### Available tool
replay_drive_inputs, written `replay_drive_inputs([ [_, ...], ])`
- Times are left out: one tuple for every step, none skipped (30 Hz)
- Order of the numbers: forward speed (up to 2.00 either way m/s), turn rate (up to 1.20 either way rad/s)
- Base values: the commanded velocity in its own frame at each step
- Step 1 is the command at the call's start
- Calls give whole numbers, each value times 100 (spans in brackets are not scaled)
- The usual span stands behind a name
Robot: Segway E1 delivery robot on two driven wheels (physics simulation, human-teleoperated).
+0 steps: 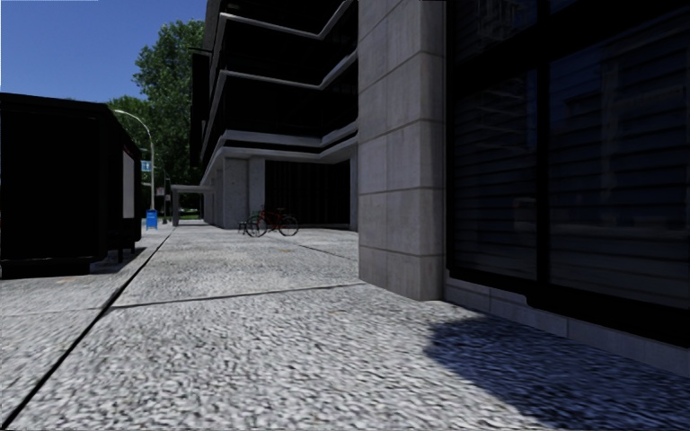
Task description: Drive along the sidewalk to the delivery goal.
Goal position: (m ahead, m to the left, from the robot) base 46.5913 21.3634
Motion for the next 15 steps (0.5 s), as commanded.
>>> replay_drive_inputs([
  [200,44],
  [200,44],
  [200,46],
  [200,47],
  [200,47],
  [200,47],
  [200,47],
  [200,47],
  [200,48],
  [200,48],
  [200,55],
  [200,60],
  [200,62],
  [200,62],
  [200,62],
])
